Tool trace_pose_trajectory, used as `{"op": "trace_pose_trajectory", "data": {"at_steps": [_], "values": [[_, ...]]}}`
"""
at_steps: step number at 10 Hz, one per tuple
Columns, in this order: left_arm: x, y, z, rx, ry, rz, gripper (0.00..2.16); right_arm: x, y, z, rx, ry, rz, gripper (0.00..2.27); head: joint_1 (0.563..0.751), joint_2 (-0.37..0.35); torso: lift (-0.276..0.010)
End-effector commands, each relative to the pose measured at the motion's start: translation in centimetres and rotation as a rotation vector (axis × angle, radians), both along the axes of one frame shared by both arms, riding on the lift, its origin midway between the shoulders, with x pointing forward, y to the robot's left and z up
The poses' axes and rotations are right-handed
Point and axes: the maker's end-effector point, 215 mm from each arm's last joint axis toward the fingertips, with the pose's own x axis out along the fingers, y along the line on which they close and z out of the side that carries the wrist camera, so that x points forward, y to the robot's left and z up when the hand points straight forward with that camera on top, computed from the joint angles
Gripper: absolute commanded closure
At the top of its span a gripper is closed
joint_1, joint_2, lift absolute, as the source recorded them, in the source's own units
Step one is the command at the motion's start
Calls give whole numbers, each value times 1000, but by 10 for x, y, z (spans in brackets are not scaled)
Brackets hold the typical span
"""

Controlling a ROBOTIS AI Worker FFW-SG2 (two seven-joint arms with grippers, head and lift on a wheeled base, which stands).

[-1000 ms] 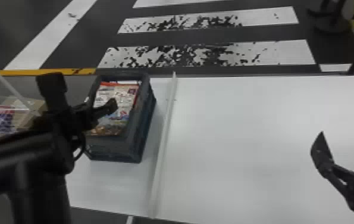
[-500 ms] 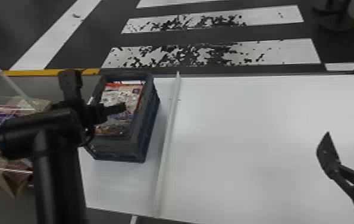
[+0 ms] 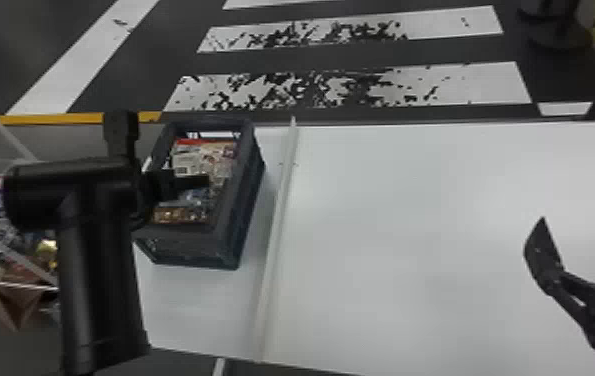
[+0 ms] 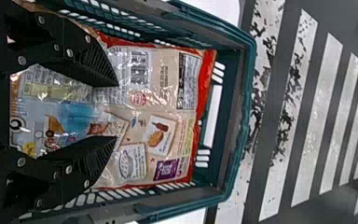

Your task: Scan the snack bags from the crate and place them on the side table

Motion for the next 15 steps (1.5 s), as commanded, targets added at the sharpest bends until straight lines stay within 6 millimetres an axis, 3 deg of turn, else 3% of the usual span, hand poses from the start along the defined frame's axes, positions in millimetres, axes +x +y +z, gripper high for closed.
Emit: {"op": "trace_pose_trajectory", "data": {"at_steps": [1, 5, 8, 11, 15], "values": [[-12, 11, -7, 6, 56, 19, 2138, 0, 0, 0, -2, 0, 3, 107, 695, 201, -94], [-27, 25, -8, -86, 35, 48, 2135, -1, 2, 0, 0, 0, 8, 107, 695, 229, -94], [-29, 30, 25, -186, -75, 85, 2135, -3, 3, 2, 1, 0, 8, 107, 695, 249, -94], [-27, 23, 55, -312, -163, 80, 2138, -3, 4, 4, -2, 2, 10, 107, 695, 248, -94], [-38, 7, 74, -503, -190, 71, 2138, -3, 7, 7, -1, 5, 15, 107, 695, 233, -94]]}}
